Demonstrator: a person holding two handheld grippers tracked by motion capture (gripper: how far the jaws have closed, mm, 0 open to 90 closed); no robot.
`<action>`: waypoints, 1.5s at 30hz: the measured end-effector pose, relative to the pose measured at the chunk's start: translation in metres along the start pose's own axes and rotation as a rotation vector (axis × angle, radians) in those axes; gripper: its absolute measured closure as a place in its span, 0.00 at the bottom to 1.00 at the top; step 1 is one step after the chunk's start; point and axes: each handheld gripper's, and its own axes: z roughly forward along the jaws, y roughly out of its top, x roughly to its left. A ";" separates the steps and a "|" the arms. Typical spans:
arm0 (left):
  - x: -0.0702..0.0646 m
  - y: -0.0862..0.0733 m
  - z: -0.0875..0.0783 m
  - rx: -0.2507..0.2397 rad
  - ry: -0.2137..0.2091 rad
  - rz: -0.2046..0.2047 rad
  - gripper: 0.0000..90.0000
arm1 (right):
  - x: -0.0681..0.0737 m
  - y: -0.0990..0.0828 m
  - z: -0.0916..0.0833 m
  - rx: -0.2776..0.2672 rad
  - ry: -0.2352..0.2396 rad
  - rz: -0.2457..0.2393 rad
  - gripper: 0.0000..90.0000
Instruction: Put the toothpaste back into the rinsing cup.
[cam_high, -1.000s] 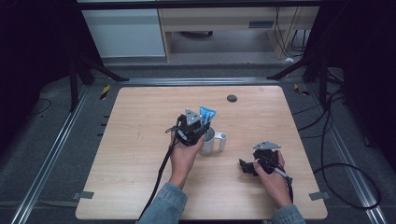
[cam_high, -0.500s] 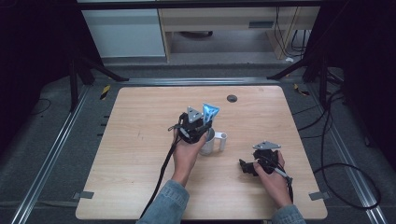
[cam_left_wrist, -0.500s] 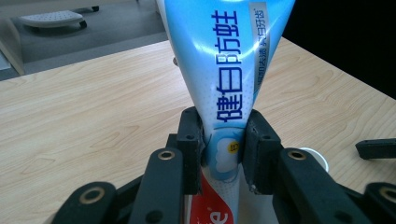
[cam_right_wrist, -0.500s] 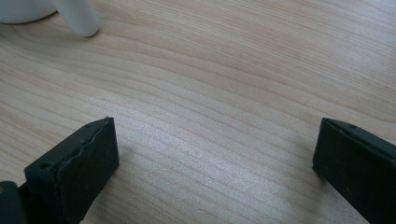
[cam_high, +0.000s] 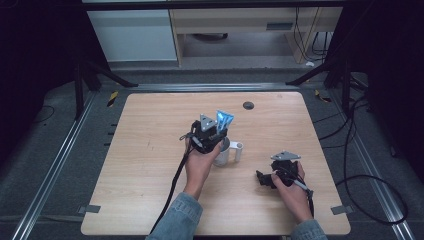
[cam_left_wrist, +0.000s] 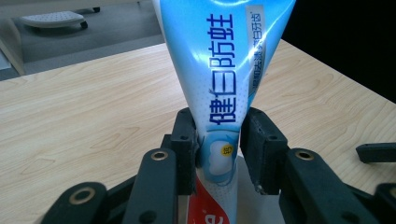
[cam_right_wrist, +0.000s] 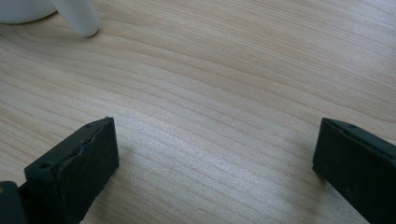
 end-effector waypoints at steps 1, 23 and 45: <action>0.000 0.000 0.000 0.000 0.000 0.000 0.72 | 0.000 0.000 0.000 0.000 0.000 0.000 0.01; 0.003 0.000 -0.004 0.001 0.022 0.013 0.49 | 0.000 0.000 0.000 0.000 0.000 0.000 0.01; 0.001 0.006 -0.022 0.037 -0.046 0.064 0.16 | 0.000 0.001 0.000 0.001 0.002 -0.001 0.00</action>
